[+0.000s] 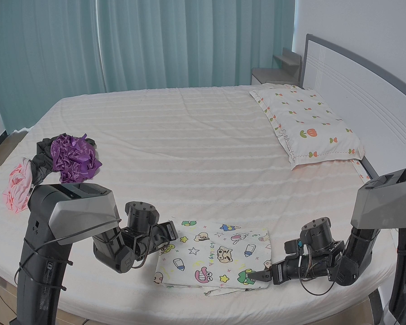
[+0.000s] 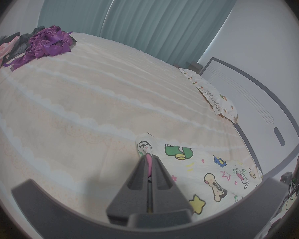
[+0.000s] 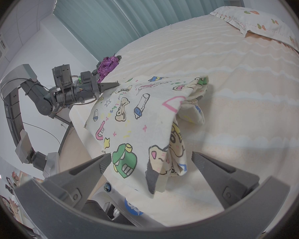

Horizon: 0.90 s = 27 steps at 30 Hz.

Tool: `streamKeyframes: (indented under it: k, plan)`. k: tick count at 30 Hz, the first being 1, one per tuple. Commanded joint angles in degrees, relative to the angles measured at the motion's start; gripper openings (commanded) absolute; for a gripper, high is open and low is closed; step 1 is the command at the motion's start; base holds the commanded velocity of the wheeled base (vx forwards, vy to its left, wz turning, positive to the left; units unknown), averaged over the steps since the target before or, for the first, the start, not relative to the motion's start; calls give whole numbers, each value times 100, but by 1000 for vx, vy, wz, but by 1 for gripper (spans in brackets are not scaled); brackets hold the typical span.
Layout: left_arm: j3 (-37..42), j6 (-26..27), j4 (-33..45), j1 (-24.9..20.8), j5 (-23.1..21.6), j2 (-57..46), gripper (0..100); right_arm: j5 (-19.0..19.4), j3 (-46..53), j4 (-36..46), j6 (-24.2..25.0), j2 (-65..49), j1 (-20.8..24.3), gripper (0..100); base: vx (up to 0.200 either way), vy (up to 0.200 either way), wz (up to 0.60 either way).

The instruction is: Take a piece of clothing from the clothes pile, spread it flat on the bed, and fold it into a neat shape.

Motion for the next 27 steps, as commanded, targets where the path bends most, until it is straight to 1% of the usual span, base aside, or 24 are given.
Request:
streamKeyframes:
  k: [1, 4, 14, 15, 20, 23, 27]
  plan:
    - [-9, -1, -347, 22, 118, 199, 0, 1, -1, -2, -1, 9, -8, 100, 0, 0, 0]
    - [-9, -1, -602, 39, 180, 269, 0, 1, -10, 6, -1, 9, -8, 100, 0, 0, 0]
    - [70, 8, -585, 75, 180, 260, 0, -26, -62, -2, 8, -35, -35, 100, 0, 0, 0]
    - [70, -1, -602, 75, 180, 260, 100, -17, -71, -2, 8, -61, -52, 100, 0, 0, 0]
    - [193, -62, -646, 83, 180, 181, 100, -35, -62, 6, 8, -220, -123, 100, 0, 0, 0]
    - [360, -229, -699, 154, 118, 14, 100, -26, -124, 6, 8, -343, -237, 100, 0, 0, 0]
    - [457, -1099, -910, 250, -198, -91, 100, 45, -370, 6, 183, -527, -492, 100, 0, 0, 0]
